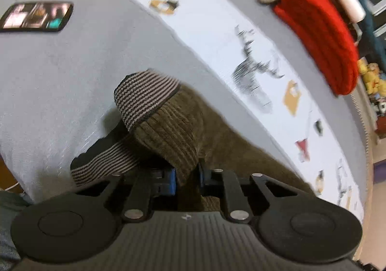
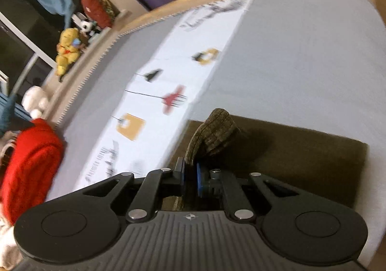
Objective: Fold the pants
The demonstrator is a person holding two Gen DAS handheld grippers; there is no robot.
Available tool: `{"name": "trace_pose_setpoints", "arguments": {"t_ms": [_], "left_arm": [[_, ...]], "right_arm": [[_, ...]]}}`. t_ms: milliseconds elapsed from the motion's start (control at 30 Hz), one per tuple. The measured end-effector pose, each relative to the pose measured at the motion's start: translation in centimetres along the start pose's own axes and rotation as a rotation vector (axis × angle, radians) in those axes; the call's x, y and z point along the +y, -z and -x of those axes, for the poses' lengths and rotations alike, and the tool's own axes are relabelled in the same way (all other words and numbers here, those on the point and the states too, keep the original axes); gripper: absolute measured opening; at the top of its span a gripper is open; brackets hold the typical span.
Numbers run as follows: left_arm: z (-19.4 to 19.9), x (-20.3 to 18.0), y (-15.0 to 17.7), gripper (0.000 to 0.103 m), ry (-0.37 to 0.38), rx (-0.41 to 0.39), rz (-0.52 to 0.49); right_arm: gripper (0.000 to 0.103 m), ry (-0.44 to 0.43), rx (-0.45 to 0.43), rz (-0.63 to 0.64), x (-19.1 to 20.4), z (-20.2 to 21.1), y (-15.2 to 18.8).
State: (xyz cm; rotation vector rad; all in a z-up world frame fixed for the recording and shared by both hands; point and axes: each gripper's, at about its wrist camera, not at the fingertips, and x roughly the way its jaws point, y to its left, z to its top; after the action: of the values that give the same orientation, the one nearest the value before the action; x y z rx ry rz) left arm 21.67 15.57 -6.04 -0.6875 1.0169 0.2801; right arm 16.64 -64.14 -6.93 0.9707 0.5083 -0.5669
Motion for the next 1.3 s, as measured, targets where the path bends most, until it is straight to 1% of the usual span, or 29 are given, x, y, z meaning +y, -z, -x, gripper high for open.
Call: {"name": "trace_pose_setpoints", "arguments": {"t_ms": [33,67,167,233,300,367,433,467,500,533,567,600,633,700,800,867,933,1000,1067,1133,1167,1200,1233,1267,1300], "left_arm": [[0.8,-0.2,0.1,0.017,0.016,-0.014,-0.010],[1.6,-0.3,0.2,0.009,0.027,-0.029,-0.023],[3.4,-0.2,0.8,0.007,0.033,-0.054,-0.061],[3.8,0.5,1.7,0.007,0.016,-0.053,-0.087],[3.0,1.3,3.0,0.007,-0.022,-0.032,-0.111],[1.3,2.2,4.4,0.006,-0.068,0.022,-0.127],[-0.5,3.4,5.4,0.007,-0.101,0.055,-0.125],[-1.2,3.7,5.7,0.007,-0.109,0.055,-0.133],[-1.6,4.0,5.9,0.007,-0.106,0.053,-0.135],[-1.6,4.0,6.0,0.007,-0.102,0.048,-0.138],[-1.5,4.0,6.0,0.007,-0.101,0.043,-0.146],[-1.4,4.0,6.0,0.008,-0.102,0.039,-0.154],[-1.3,4.0,6.0,0.008,-0.103,0.039,-0.162],[-1.3,3.9,6.2,0.010,-0.102,0.036,-0.170],[-1.7,4.1,6.3,0.010,-0.093,0.024,-0.170],[-1.8,3.9,6.5,0.010,-0.098,0.009,-0.193],[-1.7,3.5,6.5,0.012,-0.108,-0.002,-0.222],[-2.0,3.4,6.4,0.014,-0.111,-0.005,-0.229],[-2.0,3.4,6.4,0.014,-0.111,-0.007,-0.226],[-2.0,3.3,6.5,0.015,-0.114,-0.012,-0.238],[-1.9,3.3,6.6,0.017,-0.115,-0.018,-0.248],[-2.0,3.2,6.7,0.019,-0.119,-0.024,-0.258],[-1.9,3.1,6.9,0.026,-0.127,-0.032,-0.269],[-1.9,3.2,7.0,0.031,-0.136,-0.041,-0.281],[-1.8,3.2,7.0,0.031,-0.135,-0.046,-0.288]], "right_arm": [[0.009,-0.027,-0.016,0.018,1.1,1.0,-0.4],[0.009,-0.051,-0.036,0.036,1.8,2.1,-1.0],[0.009,-0.118,-0.093,0.067,2.2,6.0,-2.3],[0.009,-0.156,-0.113,0.067,0.6,8.5,-3.1],[0.009,-0.164,-0.122,0.066,-1.8,10.2,-2.9],[0.009,-0.118,-0.119,0.093,-5.1,10.2,-1.7],[0.009,-0.032,-0.068,0.093,-8.7,7.9,-0.2],[0.009,-0.003,-0.029,0.092,-10.4,6.3,0.5],[0.009,0.045,0.004,0.087,-12.0,4.9,1.4],[0.009,0.105,0.028,0.062,-13.6,3.7,2.2],[0.009,0.135,0.051,0.034,-14.8,2.8,2.9],[0.010,0.150,0.056,0.017,-15.9,2.1,3.4],[0.010,0.139,0.043,0.009,-16.3,2.0,3.9],[0.011,0.145,0.032,0.000,-16.3,2.1,3.8],[0.011,0.214,0.067,-0.016,-15.4,2.0,3.1],[0.011,0.259,0.075,-0.048,-14.3,1.7,3.6],[0.011,0.298,0.060,-0.070,-13.4,1.6,4.0],[0.012,0.320,0.022,-0.067,-12.8,1.2,4.9],[0.013,0.322,-0.052,-0.049,-12.6,1.2,6.2],[0.013,0.315,-0.124,0.028,-12.4,1.3,7.7],[0.013,0.315,-0.140,0.077,-12.2,1.3,8.2],[0.014,0.319,-0.134,0.111,-12.1,1.4,8.0],[0.015,0.309,-0.125,0.126,-12.1,1.6,7.6],[0.016,0.293,-0.125,0.111,-12.4,1.7,7.3],[0.016,0.276,-0.123,0.081,-13.0,1.8,7.1]]}}
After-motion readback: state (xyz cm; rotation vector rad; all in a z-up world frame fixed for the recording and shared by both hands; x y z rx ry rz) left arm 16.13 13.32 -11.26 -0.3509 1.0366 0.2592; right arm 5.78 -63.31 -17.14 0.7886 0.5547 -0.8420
